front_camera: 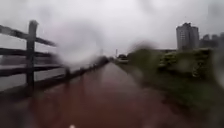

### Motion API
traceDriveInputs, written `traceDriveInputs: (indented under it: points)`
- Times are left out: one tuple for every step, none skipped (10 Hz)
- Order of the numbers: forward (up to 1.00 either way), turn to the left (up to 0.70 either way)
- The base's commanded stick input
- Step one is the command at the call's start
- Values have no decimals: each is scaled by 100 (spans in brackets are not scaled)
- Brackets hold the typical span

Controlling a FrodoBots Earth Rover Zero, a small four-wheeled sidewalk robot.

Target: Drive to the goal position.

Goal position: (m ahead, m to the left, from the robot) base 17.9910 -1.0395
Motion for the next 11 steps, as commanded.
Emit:
traceDriveInputs:
  points:
    - [100, 0]
    - [100, 0]
    - [100, 0]
    - [100, 0]
    - [100, 0]
    - [100, 0]
    - [100, 0]
    - [100, 0]
    - [100, 0]
    - [100, 0]
    - [100, 0]
